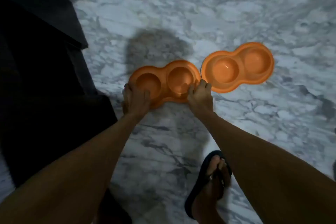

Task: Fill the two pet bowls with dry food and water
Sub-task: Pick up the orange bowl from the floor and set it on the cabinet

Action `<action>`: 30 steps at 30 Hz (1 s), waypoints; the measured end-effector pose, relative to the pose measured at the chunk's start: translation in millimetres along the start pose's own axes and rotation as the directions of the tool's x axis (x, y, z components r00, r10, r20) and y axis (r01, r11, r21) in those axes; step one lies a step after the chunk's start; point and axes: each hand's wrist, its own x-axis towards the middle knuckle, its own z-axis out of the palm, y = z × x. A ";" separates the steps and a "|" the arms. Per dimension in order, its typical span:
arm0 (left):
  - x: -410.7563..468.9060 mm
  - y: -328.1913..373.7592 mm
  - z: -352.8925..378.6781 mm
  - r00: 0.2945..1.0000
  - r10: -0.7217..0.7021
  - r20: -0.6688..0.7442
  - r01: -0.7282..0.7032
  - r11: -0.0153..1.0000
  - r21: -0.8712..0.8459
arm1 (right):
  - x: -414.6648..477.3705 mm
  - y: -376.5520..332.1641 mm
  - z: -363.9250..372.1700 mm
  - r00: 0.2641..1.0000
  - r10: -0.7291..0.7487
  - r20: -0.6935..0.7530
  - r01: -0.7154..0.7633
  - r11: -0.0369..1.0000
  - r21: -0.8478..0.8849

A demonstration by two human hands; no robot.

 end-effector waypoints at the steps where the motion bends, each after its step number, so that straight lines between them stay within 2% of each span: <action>1: 5.9 -3.5 6.5 0.997 -0.070 -0.021 0.069 0.997 -0.038 | 3.9 1.3 7.1 0.998 0.057 -0.024 -0.056 0.998 0.037; 4: 18.1 -11.7 21.9 0.971 -0.239 -0.023 0.237 0.968 -0.087 | 15.1 3.9 23.8 0.975 0.213 -0.063 -0.203 0.970 0.131; 10: 25.7 -19.6 29.0 0.957 -0.280 -0.073 0.265 0.949 -0.169 | 20.1 6.4 34.9 0.953 0.300 -0.046 -0.283 0.932 0.228; 15: 10.0 2.1 0.5 0.944 -0.317 -0.095 0.287 0.928 -0.239 | 4.8 -8.7 2.8 0.942 0.330 -0.066 -0.302 0.915 0.268; 21: -48.4 72.2 -98.1 0.933 -0.344 -0.109 0.294 0.900 -0.322 | -38.4 -71.8 -104.9 0.956 0.282 -0.081 -0.250 0.929 0.273; 30: -213.4 209.5 -312.7 0.918 -0.351 -0.184 0.211 0.826 -0.522 | -163.9 -209.4 -343.7 0.972 0.204 -0.114 -0.149 0.918 0.368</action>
